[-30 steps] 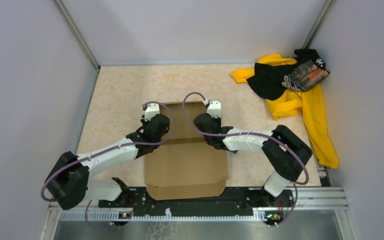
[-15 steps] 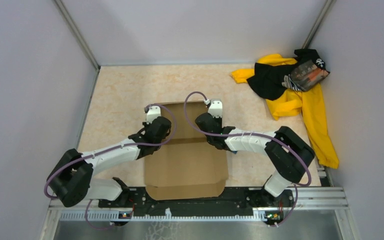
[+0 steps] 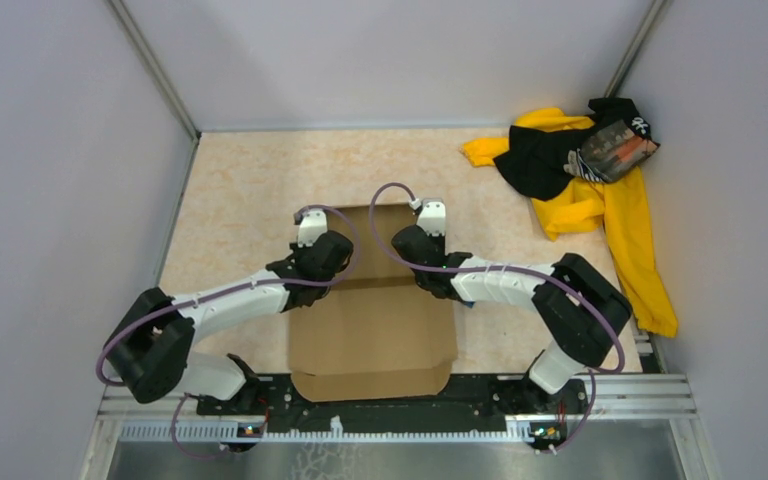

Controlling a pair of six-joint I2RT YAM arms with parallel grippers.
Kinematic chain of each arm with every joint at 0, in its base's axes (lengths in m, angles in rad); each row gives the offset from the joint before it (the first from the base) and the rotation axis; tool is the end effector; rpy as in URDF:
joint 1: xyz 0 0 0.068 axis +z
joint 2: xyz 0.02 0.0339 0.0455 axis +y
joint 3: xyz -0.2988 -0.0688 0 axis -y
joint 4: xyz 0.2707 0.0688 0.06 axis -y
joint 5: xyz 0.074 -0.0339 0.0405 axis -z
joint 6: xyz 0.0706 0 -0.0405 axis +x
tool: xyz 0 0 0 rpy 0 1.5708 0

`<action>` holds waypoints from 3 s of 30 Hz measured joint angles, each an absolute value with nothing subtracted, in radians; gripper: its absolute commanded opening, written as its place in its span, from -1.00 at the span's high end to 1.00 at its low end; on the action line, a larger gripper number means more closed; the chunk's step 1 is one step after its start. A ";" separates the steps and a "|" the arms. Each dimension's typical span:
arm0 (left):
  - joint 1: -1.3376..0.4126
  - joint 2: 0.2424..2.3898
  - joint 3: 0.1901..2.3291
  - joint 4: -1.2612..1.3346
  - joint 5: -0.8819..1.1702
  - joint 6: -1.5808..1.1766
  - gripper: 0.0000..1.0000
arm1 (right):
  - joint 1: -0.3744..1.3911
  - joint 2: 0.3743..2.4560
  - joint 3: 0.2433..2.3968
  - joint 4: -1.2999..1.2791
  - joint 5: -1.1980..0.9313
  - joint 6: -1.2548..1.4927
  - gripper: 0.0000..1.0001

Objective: Fold the paper box

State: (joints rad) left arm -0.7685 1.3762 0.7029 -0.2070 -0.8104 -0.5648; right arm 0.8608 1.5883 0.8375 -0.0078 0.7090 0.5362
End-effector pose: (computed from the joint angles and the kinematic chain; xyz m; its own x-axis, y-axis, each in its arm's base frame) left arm 0.2436 -0.1644 0.1902 -0.5470 0.0157 -0.8370 -0.1723 0.9763 0.1309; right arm 0.2674 0.2405 0.1837 -0.5222 -0.0126 -0.8527 -0.0010 0.9999 -0.0142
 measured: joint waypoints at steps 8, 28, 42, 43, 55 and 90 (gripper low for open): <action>-0.773 1.332 0.714 -0.251 -0.808 -0.562 0.78 | 0.854 1.568 0.840 -0.032 0.691 0.536 1.00; -0.775 1.287 0.776 -0.331 -0.806 -0.529 0.83 | 0.826 1.644 1.015 -0.204 0.701 0.508 1.00; -0.797 1.429 0.900 -0.428 -0.869 -0.602 0.91 | 0.826 1.653 1.057 -0.305 0.752 0.543 1.00; -0.799 1.432 0.901 -0.432 -0.870 -0.610 0.85 | 0.826 1.653 1.056 -0.307 0.752 0.544 1.00; -0.794 1.365 0.861 -0.390 -0.869 -0.564 0.26 | 0.799 1.635 1.010 -0.282 0.686 0.514 0.66; -0.789 1.044 0.642 -0.222 -0.854 -0.520 0.30 | 0.934 1.487 0.625 0.322 0.826 0.437 1.00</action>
State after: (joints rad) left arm -0.7891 1.0439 0.6418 -0.2218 -0.8539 -0.5201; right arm 0.9340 1.4868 0.6247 0.3222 0.8257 0.4366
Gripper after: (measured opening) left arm 0.356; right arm 0.015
